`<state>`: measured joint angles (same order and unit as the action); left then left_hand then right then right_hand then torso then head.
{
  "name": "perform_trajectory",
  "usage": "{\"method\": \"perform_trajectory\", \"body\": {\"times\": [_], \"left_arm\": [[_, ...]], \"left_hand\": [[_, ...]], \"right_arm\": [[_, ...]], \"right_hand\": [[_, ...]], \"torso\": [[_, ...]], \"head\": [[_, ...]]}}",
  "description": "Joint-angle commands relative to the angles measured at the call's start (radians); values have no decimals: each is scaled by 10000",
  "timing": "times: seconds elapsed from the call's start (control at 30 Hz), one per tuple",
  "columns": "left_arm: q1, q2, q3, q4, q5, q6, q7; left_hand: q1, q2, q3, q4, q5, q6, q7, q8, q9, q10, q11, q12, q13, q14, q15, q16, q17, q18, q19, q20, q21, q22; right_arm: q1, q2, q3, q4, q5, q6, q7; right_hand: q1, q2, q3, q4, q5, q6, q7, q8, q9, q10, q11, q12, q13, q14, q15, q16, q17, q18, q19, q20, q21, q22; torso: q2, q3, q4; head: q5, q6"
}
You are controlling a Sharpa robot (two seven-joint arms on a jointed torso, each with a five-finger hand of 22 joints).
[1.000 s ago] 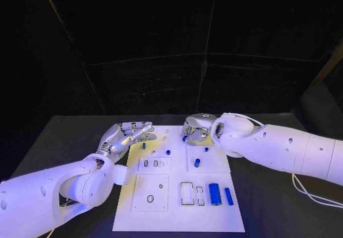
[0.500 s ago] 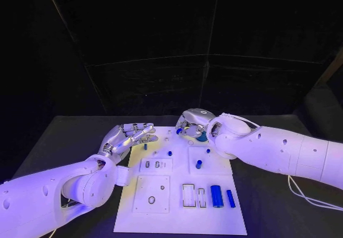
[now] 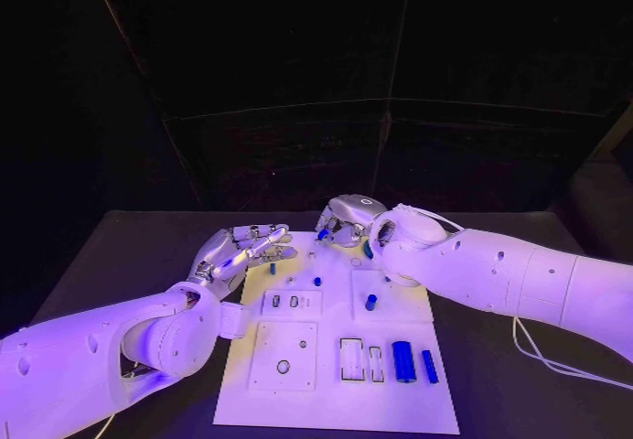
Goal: Assemble the parts on the task board
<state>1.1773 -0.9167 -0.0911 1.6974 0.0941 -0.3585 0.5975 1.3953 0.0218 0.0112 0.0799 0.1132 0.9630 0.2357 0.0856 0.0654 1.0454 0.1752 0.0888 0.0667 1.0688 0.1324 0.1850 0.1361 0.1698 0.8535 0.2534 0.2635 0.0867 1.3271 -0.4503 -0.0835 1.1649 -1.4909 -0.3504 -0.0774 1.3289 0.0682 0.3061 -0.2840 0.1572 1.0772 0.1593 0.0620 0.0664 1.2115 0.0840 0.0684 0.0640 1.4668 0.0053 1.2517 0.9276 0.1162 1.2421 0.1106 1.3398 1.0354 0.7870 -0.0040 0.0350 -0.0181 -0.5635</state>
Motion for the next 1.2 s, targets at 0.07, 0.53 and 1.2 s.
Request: {"method": "perform_trajectory", "body": {"times": [0.07, 0.53, 1.2], "left_arm": [[29, 1, 8, 27, 64, 174, 196], [80, -8, 8, 71, -2, 136, 224], [129, -4, 9, 65, -5, 148, 200]], "left_hand": [[7, 78, 32, -32, -29, -20, 24, -43, -6, -28, 61, -36, -17, 34, 40, -44, 16, 144, 63, -23, -54, -12], [26, 99, 46, -46, -28, -18, 21, -41, -4, -30, 60, -37, -17, 37, 40, -52, 18, 145, 67, -23, -60, -17], [26, 99, 46, -46, -28, -18, 21, -41, -4, -30, 60, -37, -17, 37, 40, -52, 18, 145, 67, -23, -60, -17]], "right_arm": [[22, 160, 9, -198, 36, 189, 21], [18, 531, 8, -578, -190, 838, -232], [17, 827, 8, -944, -694, 638, -788]], "right_hand": [[-1, -117, 67, 3, 22, -16, 84, 24, -3, 4, 81, -23, 17, 34, 14, 52, -9, -72, -38, 38, 61, 9], [-107, -198, 206, 31, 9, -47, 94, 17, -6, -32, 93, -34, 12, 19, 23, 46, -69, -70, -52, 47, 70, 7], [-198, -279, 380, 50, -51, -104, 114, 13, -9, -93, 113, -39, 10, 3, 40, 48, -112, -66, -79, 62, 70, -12]], "torso": [[7, -5, -11], [42, -2, -13], [62, 2, -18]], "head": [[7, -6], [27, -29], [85, -57]]}}
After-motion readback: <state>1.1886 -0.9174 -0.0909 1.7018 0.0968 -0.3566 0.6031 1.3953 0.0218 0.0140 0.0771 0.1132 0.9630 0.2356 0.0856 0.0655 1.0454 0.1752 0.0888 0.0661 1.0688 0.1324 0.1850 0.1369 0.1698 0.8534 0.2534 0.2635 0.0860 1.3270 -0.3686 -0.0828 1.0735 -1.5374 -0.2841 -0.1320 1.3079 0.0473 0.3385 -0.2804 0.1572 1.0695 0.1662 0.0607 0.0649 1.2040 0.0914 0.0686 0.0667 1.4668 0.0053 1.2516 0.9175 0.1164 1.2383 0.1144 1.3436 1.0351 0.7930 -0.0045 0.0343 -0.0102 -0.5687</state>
